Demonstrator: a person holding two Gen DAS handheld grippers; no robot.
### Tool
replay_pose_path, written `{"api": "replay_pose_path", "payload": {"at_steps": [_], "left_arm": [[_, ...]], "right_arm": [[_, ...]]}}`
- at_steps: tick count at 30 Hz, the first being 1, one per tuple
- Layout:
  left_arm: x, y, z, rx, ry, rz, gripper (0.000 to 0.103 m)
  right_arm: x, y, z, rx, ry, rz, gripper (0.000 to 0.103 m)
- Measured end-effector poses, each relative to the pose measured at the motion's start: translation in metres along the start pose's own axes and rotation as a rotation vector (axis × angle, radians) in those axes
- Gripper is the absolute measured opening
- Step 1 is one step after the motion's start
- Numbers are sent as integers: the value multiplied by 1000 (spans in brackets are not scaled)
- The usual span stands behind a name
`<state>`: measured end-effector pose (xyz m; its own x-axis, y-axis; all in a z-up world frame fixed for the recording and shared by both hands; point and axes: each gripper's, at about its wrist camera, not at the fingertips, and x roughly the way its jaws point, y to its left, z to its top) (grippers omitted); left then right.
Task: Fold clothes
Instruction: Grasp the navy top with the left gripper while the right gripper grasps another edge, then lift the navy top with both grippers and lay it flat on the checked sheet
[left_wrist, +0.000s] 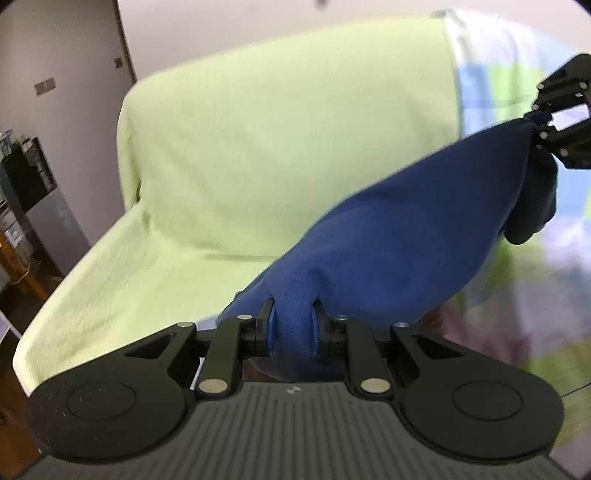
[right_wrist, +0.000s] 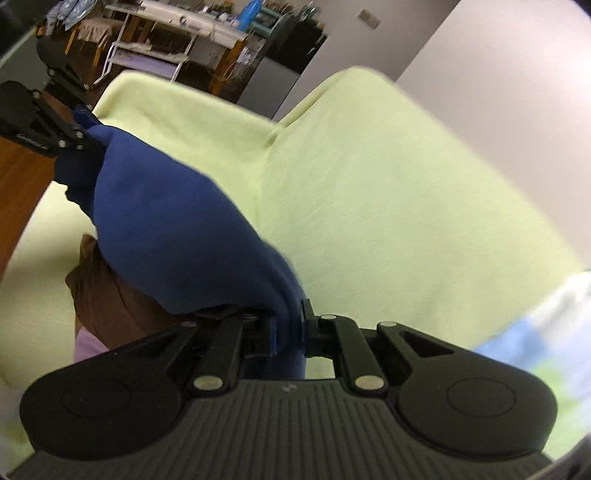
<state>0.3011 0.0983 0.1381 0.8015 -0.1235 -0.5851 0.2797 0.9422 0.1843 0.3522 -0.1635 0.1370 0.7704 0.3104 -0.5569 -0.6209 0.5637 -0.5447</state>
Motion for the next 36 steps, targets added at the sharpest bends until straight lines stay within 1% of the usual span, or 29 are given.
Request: {"api": "replay_pose_path", "payload": {"at_steps": [2,6,8,9,11,12,14,15,17,18,19,20,21,23,25,27,28,31,34,35,36], "left_arm": [[-22,-12,12,9,-42,-47,20],[-58,-43,26,47,-100,-154,20],[-76,-75,35,79,-115,-273,20],[-83,-92,38,100,-120,-328,20],[-89,-122,42,119,-116,-409,20],[-92,-145,39,127,-106,-469,20],[-94,-180,30,154,-91,-540,20],[-93,-207,18,179,-79,-589,20],[-92,-244,-5,204,-73,-640,20],[-91,-270,-22,224,-77,-667,20],[-91,-287,-31,240,-83,-676,20],[-91,-297,-37,244,-90,-678,20],[-100,-314,-56,242,-103,-679,20],[-110,-340,-88,241,-128,-677,20],[-114,-361,-111,248,-161,-670,20],[-101,-369,-113,262,-199,-665,20],[-100,-379,-122,274,-241,-658,20],[-111,-392,-141,280,-335,-633,19],[-128,-410,-144,251,-430,-616,19],[-141,-417,-146,240,-461,-622,19],[-157,-426,-149,241,-490,-633,19]], "right_arm": [[-38,-7,-2,29,-3,-31,8],[-118,-9,-20,81,21,-105,8],[-167,-5,-41,154,76,-160,8],[-183,-3,-49,183,100,-178,8],[-224,5,-76,280,178,-222,8],[-241,11,-88,325,219,-240,8],[-266,25,-109,401,295,-266,8],[-277,33,-124,437,330,-278,8],[-291,53,-162,484,377,-297,8],[-296,66,-185,507,394,-303,8],[-299,79,-207,525,405,-301,8],[-300,93,-231,532,405,-287,8],[-302,105,-255,530,396,-268,8],[-304,119,-289,521,368,-247,8],[-305,132,-319,511,321,-250,8],[-308,141,-338,490,263,-277,8],[-309,144,-348,480,237,-292,8],[-322,142,-376,472,168,-333,8],[-338,144,-396,415,128,-390,7],[-351,145,-398,394,106,-435,7],[-371,140,-398,382,72,-503,7]]}}
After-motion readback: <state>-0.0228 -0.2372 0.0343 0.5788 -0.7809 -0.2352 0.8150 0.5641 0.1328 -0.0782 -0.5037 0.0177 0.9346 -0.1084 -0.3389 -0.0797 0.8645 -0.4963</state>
